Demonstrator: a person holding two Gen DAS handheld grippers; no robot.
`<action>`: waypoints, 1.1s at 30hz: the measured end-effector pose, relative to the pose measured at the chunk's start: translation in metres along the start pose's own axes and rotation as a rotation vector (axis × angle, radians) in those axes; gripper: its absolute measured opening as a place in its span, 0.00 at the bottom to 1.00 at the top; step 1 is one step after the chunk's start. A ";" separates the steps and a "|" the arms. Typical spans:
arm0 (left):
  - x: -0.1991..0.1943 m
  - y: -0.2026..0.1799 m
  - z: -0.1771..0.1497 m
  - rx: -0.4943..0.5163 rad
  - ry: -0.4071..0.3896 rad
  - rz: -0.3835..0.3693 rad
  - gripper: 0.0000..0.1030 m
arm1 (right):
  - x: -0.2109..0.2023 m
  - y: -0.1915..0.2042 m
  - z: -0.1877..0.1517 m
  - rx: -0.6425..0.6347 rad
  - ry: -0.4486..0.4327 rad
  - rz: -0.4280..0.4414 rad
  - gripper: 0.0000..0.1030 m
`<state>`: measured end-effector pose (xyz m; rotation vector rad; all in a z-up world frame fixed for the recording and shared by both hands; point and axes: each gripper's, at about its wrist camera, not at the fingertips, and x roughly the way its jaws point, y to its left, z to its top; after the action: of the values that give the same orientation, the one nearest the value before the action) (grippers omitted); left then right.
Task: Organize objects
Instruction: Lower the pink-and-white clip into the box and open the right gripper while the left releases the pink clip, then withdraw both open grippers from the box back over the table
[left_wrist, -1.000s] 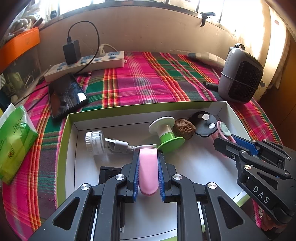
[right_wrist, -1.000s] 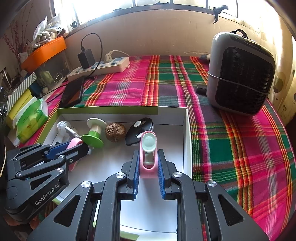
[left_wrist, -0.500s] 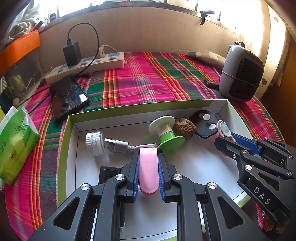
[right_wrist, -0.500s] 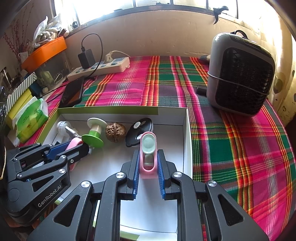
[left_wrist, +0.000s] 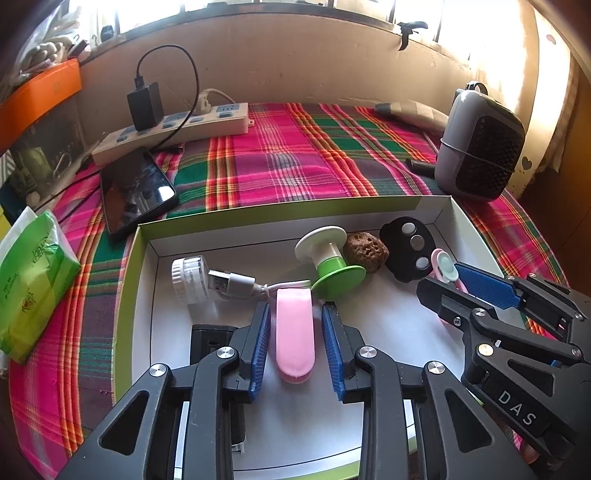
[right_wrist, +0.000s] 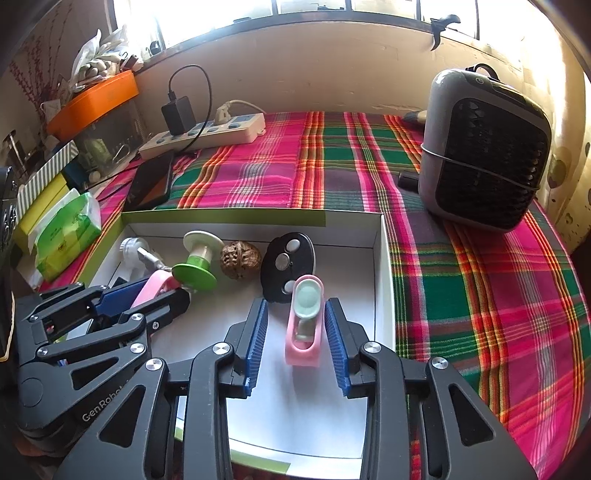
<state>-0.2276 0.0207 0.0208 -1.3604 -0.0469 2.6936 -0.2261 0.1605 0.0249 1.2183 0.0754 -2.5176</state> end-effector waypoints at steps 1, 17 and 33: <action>0.000 0.002 0.000 -0.002 0.001 0.004 0.27 | 0.000 0.000 0.000 0.001 0.000 0.000 0.34; -0.024 0.001 -0.011 -0.005 -0.042 0.019 0.29 | -0.018 0.004 -0.008 0.008 -0.037 0.006 0.42; -0.068 -0.003 -0.035 -0.009 -0.107 0.027 0.29 | -0.057 0.022 -0.025 -0.002 -0.100 0.011 0.42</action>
<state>-0.1596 0.0147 0.0547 -1.2270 -0.0514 2.7901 -0.1672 0.1608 0.0554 1.0873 0.0467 -2.5631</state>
